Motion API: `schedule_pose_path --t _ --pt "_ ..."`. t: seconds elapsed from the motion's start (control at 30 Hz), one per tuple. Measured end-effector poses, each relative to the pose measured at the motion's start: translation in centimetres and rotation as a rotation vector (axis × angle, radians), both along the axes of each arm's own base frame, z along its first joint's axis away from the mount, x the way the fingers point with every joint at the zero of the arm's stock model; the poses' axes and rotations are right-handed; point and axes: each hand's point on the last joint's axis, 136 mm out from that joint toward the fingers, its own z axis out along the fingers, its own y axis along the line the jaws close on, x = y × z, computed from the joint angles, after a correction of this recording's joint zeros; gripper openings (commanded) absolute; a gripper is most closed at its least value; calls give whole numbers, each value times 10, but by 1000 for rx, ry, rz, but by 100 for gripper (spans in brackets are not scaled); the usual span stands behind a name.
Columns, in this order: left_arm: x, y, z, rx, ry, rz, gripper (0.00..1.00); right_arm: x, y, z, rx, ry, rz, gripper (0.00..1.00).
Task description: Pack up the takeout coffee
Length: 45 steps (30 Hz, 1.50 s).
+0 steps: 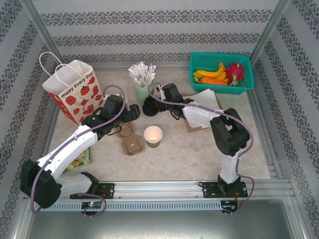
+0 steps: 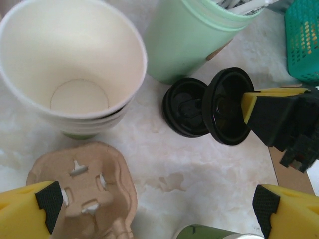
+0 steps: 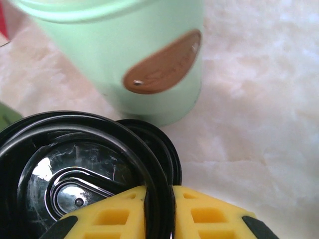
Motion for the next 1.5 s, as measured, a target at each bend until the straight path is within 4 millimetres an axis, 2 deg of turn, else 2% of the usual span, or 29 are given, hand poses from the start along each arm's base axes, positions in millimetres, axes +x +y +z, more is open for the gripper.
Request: schedule_pose_path --t 0.17,0.3,0.43,0.6,0.73,0.93,1.1,1.5 --pt "12 -19 18 78 -12 -195 92 -16 4 38 -53 -114 155 21" --pt "17 -37 24 120 -7 -345 85 -28 3 61 -87 -182 248 20" --pt "22 -52 26 154 14 -478 82 -41 1 76 -119 -229 328 20" --pt "24 -62 31 193 34 -588 76 -56 0 89 -149 -263 397 20" --pt "26 -67 30 217 54 -644 71 -66 3 92 -170 -274 440 19" --pt "31 -72 27 226 76 -691 64 -79 11 86 -195 -263 491 19" --pt "32 -75 20 232 101 -720 62 -81 13 86 -194 -262 497 19" --pt "27 -75 11 247 134 -760 51 -84 16 86 -192 -262 506 19"
